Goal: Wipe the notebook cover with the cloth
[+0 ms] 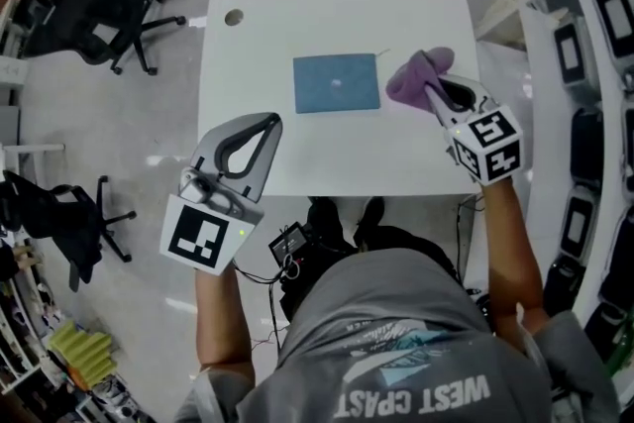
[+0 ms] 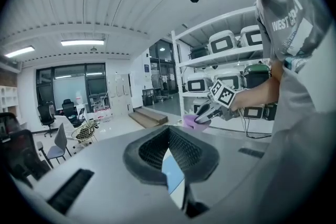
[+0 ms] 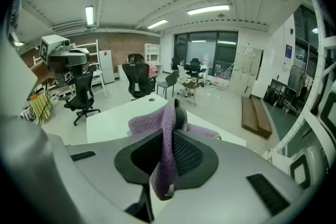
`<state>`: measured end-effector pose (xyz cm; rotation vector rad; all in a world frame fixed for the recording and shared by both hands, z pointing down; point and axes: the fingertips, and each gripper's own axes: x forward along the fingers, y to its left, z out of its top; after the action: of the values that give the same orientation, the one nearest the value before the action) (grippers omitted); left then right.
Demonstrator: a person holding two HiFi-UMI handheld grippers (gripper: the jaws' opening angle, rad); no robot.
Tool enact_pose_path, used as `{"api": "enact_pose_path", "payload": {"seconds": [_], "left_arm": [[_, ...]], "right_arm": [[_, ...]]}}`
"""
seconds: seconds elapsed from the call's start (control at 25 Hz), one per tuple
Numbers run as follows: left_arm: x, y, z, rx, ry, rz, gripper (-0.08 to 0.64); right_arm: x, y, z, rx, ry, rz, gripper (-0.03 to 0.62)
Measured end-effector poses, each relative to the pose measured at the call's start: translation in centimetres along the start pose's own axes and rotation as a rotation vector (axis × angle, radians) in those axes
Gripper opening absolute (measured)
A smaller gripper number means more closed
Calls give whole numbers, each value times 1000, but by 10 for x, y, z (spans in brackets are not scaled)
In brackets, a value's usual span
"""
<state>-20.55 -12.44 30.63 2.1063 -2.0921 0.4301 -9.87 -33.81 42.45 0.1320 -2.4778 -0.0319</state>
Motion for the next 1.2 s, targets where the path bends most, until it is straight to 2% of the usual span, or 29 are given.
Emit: {"api": "enact_pose_path", "payload": {"seconds": [0.24,0.52,1.0,1.2], "left_arm": [[-7,-14,25,46,-24,13,2],[-11,-39,52,93,-55,11,2],[-10,-83,72,141,-66,-15,2],[-18,-95,77,154,-76,-12,2]], "right_arm": [[-53,-1,35,-55,-101,-22,66],[-119,0,56,-100,-195,-72,66],[-202,-4,35,-133,-264,-166,66],[-227,0,22,-102,-267,-200,64]]}}
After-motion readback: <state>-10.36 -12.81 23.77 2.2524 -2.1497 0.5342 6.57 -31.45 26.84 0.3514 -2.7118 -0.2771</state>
